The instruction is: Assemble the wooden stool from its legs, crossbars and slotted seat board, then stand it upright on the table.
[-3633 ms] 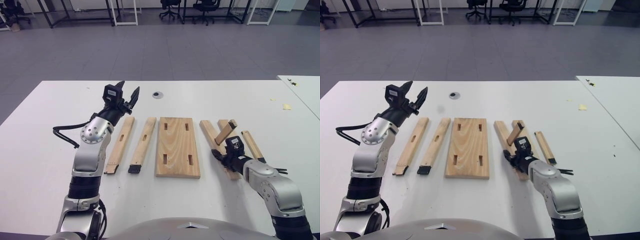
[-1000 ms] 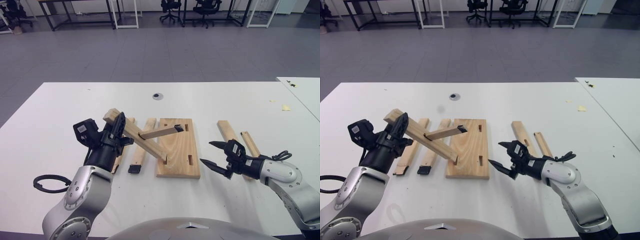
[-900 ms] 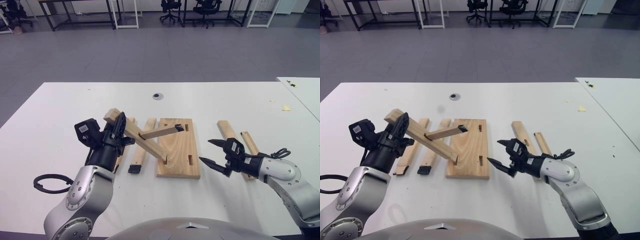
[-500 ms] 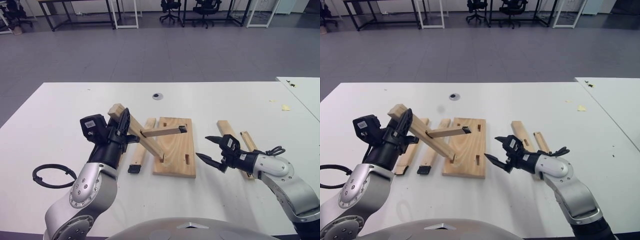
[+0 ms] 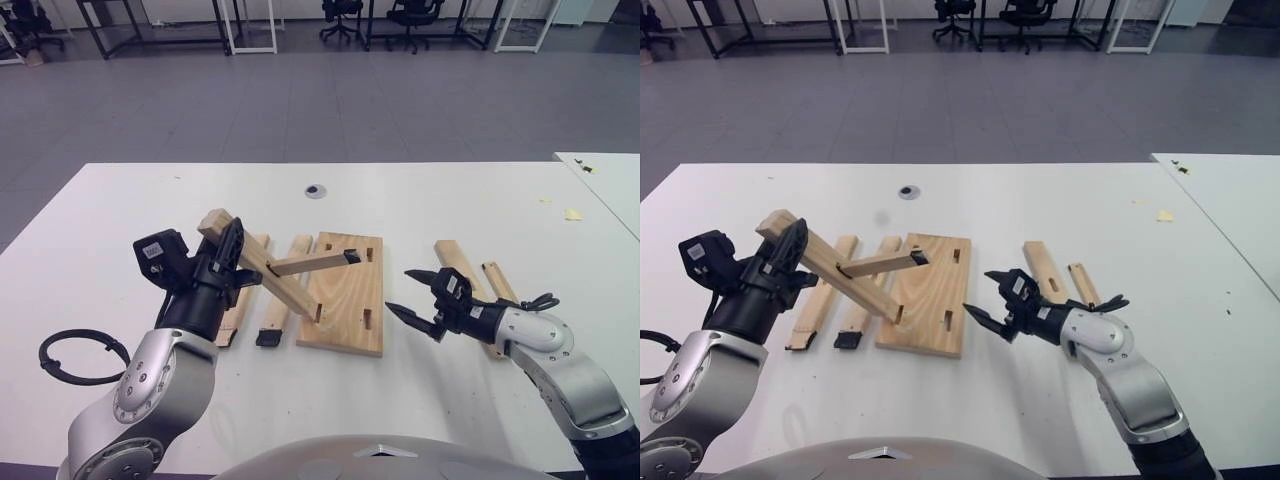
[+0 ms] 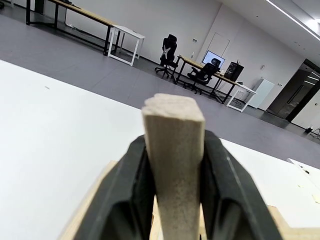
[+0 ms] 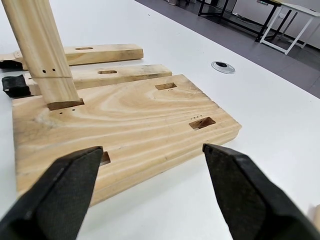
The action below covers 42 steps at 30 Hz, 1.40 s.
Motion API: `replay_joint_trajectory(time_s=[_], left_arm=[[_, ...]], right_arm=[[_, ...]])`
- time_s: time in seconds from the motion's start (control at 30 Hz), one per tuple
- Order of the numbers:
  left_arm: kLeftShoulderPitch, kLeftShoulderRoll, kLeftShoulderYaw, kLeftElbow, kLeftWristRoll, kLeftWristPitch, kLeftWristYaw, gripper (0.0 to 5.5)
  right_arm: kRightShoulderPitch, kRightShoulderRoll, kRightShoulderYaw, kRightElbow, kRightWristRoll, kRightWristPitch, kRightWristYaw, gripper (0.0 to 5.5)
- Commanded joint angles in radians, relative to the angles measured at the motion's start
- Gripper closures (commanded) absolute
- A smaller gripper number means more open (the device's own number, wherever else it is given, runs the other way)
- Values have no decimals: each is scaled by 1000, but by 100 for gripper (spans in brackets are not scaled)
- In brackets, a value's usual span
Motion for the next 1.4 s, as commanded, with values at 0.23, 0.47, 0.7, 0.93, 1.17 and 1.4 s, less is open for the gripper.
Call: replay_joint_trajectory(time_s=[0.23,0.47,0.7,0.93,1.17,1.4], left_arm=[[72,-95,-15,11,124,7,5,449],[49,-144,-105,5,279,76,-37,449],[78,-129,-178,6,451,178,-107,449],[109,-177,-358,32,660,217,-148,449],[93,-264,-522,94,775,284,-211,449],[15,-321,-524,111,878,335,-283,449]], right_arm=[[-36,-3,29,29,-21,-7,11,177],[-44,2,42,26,-35,-4,13,177],[-58,-10,54,28,-55,-8,18,177],[-94,-28,52,46,-67,-5,47,177],[-161,-40,47,110,-80,-22,81,177],[-201,-27,53,179,-107,-53,70,177]])
